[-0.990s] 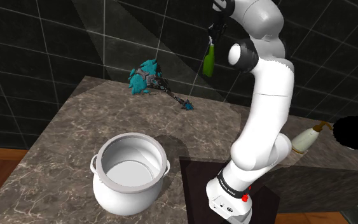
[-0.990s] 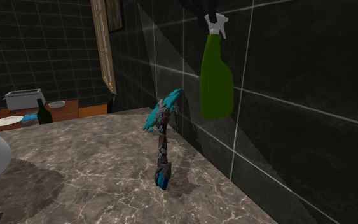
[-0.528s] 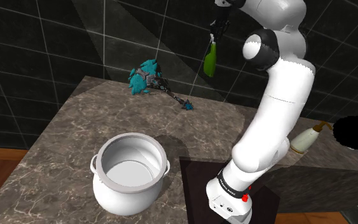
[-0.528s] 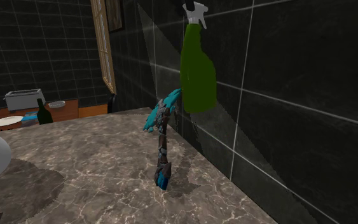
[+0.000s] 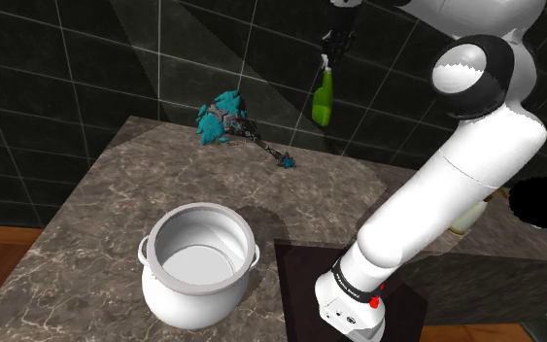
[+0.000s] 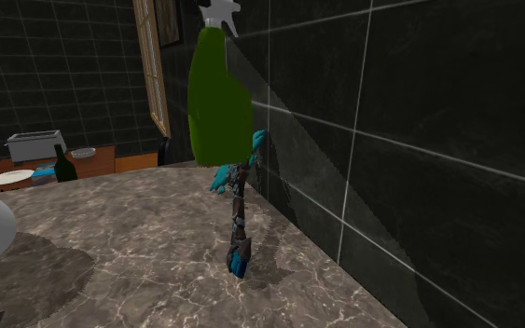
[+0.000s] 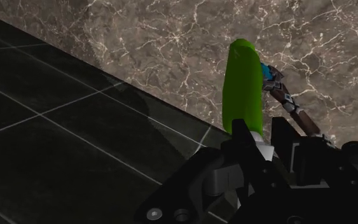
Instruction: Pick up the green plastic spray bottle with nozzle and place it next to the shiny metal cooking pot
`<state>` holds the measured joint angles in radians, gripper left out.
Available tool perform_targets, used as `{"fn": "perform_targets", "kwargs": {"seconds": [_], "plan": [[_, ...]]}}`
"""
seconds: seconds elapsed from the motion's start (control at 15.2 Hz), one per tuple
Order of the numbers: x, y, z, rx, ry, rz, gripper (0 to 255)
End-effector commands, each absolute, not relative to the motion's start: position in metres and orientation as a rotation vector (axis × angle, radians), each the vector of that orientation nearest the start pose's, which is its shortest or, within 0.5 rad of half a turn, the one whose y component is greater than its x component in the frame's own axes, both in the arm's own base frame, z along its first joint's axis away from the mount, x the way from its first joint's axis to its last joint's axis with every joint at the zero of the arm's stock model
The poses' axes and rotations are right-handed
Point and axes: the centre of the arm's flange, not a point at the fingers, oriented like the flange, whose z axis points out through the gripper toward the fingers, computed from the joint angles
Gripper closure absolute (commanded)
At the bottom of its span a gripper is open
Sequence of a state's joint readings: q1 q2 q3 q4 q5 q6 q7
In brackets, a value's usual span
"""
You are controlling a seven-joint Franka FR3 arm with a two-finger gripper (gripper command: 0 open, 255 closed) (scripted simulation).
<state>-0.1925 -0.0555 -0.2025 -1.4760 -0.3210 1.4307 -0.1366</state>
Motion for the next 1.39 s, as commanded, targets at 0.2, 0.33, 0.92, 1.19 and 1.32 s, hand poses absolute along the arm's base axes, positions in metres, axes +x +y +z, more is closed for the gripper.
{"fn": "perform_targets", "kwargs": {"seconds": [0.2,0.33,0.92,1.19,1.32], "plan": [[0.430,-0.181,0.698,-3.398,0.523,0.125,255],[0.416,-0.159,0.701,-3.398,0.523,0.125,255],[0.354,-0.058,0.714,-3.398,0.523,0.125,255],[0.327,-0.014,0.719,-3.398,0.523,0.125,255],[0.313,0.009,0.722,-3.398,0.523,0.125,255]]}}
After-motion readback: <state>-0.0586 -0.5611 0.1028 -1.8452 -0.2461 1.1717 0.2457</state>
